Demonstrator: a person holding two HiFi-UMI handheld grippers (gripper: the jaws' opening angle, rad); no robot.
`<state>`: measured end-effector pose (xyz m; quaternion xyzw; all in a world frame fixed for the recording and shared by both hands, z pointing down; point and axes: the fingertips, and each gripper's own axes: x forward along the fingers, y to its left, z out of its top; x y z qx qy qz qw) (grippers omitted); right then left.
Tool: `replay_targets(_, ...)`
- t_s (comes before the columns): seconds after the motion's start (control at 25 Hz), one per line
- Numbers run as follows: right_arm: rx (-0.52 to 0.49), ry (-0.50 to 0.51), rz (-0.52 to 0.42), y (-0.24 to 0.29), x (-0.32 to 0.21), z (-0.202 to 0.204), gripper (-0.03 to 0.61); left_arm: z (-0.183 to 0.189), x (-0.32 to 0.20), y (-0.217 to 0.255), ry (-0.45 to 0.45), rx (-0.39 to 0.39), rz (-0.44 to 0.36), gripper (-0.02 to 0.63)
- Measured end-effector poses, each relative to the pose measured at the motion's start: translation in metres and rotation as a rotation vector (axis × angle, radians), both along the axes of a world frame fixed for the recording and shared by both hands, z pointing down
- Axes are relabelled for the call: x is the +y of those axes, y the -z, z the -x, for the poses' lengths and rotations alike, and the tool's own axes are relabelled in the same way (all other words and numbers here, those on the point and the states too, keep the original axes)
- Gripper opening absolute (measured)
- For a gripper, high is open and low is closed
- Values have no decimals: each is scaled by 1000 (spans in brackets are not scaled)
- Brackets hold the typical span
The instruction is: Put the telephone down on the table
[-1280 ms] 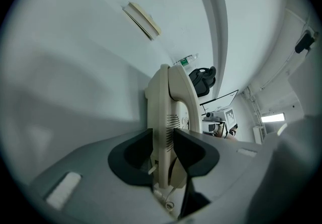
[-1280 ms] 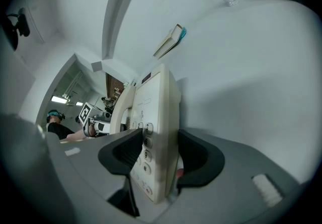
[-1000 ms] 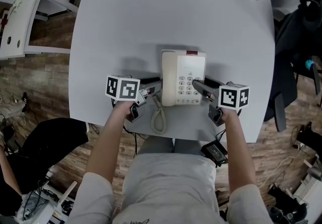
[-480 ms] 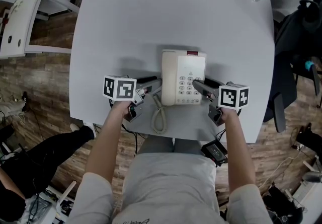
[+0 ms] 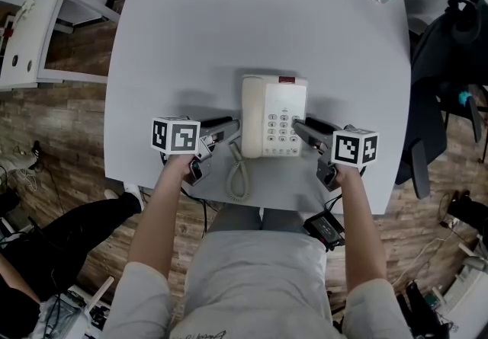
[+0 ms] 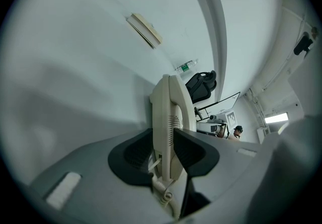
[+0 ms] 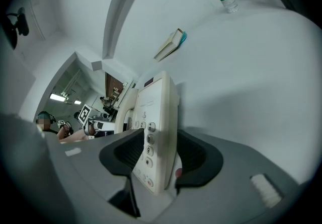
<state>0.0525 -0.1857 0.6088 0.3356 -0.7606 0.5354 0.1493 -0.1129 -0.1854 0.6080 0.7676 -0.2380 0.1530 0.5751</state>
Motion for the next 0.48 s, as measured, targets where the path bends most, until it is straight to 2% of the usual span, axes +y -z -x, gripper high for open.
replay_targets(0.32, 9, 17, -35, 15, 5, -4, 196, -4, 6, 14, -14, -13, -61, 137)
replay_targets(0.48, 13, 22, -74, 23, 3, -8, 150, -2, 10, 20, -26, -39, -96, 115)
